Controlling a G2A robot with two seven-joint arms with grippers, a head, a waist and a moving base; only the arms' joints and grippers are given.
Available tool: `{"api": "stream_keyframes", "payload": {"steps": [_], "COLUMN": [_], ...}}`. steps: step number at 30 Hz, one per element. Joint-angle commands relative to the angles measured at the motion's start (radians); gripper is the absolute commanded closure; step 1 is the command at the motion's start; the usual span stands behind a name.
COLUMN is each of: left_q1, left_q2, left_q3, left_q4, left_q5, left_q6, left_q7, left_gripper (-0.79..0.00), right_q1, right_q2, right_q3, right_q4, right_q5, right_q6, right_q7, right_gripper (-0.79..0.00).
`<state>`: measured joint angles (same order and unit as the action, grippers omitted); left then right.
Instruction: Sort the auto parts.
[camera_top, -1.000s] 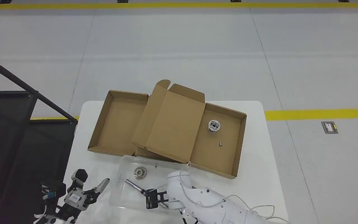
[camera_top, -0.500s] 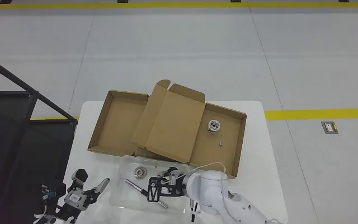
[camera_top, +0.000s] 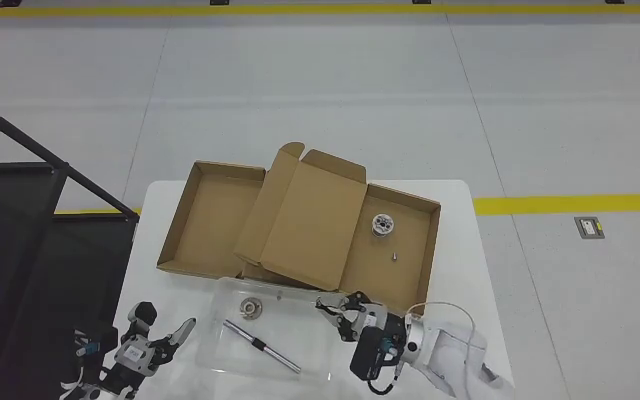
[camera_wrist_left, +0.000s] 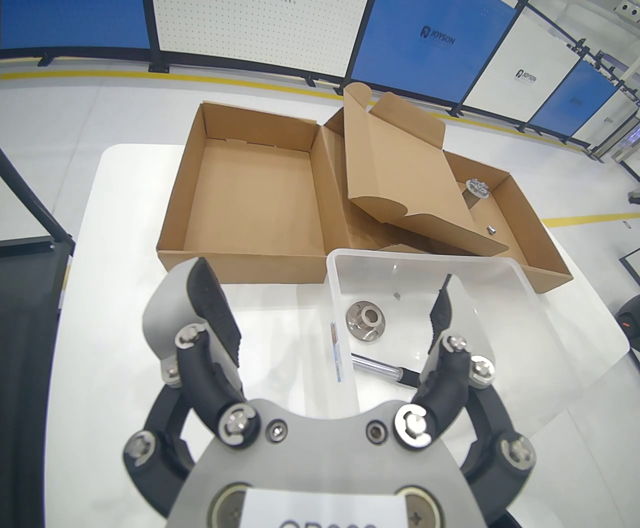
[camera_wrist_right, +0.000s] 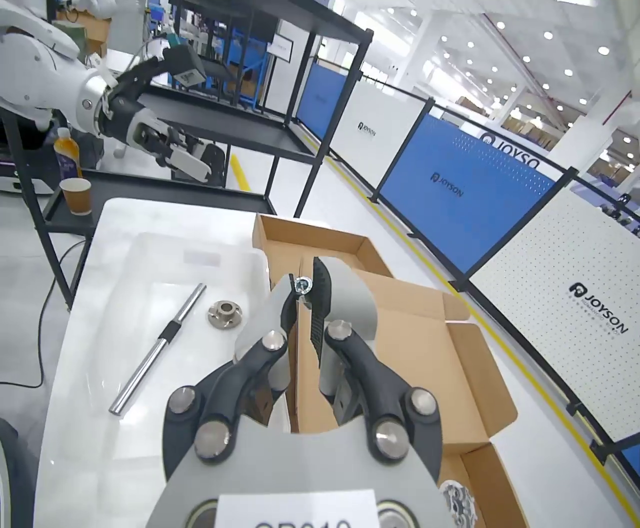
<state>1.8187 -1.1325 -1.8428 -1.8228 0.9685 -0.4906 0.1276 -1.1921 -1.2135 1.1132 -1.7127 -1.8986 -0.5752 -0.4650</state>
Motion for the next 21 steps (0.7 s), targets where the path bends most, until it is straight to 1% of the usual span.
{"api": "stream_keyframes", "payload": {"steps": [1, 2, 4, 6, 7, 10, 14, 17, 19, 21], "left_q1": [0.0, 0.0, 0.0, 0.0, 0.0, 0.0, 0.0, 0.0, 0.0, 0.0], "left_q2": [0.0, 0.0, 0.0, 0.0, 0.0, 0.0, 0.0, 0.0, 0.0, 0.0], "left_q3": [0.0, 0.0, 0.0, 0.0, 0.0, 0.0, 0.0, 0.0, 0.0, 0.0], "left_q4": [0.0, 0.0, 0.0, 0.0, 0.0, 0.0, 0.0, 0.0, 0.0, 0.0], "left_q5": [0.0, 0.0, 0.0, 0.0, 0.0, 0.0, 0.0, 0.0, 0.0, 0.0], "left_q6": [0.0, 0.0, 0.0, 0.0, 0.0, 0.0, 0.0, 0.0, 0.0, 0.0], "left_q7": [0.0, 0.0, 0.0, 0.0, 0.0, 0.0, 0.0, 0.0, 0.0, 0.0], "left_gripper": [-0.785, -0.785, -0.785, -0.785, -0.785, -0.785, -0.785, -0.785, -0.785, -0.785], "right_q1": [0.0, 0.0, -0.009, -0.011, -0.01, -0.002, 0.024, 0.055, 0.074, 0.094], "right_q2": [0.0, 0.0, -0.002, -0.005, -0.006, -0.006, -0.001, 0.001, 0.001, 0.001], "right_q3": [0.0, 0.0, -0.014, -0.008, -0.002, 0.034, 0.061, 0.064, 0.059, 0.034], "right_q4": [0.0, 0.0, -0.012, -0.019, -0.022, 0.001, 0.077, 0.15, 0.187, 0.206], "right_q5": [0.0, 0.0, -0.013, 0.039, 0.072, 0.184, 0.29, 0.34, 0.354, 0.386], "right_q6": [0.0, 0.0, 0.021, 0.057, 0.065, 0.065, -0.029, -0.103, -0.137, -0.126], "right_q7": [0.003, 0.003, 0.047, 0.042, 0.014, -0.132, -0.4, -0.566, -0.637, -0.654], "right_gripper": [0.0, 0.0, 0.0, 0.0, 0.0, 0.0, 0.0, 0.0, 0.0, 0.0]}}
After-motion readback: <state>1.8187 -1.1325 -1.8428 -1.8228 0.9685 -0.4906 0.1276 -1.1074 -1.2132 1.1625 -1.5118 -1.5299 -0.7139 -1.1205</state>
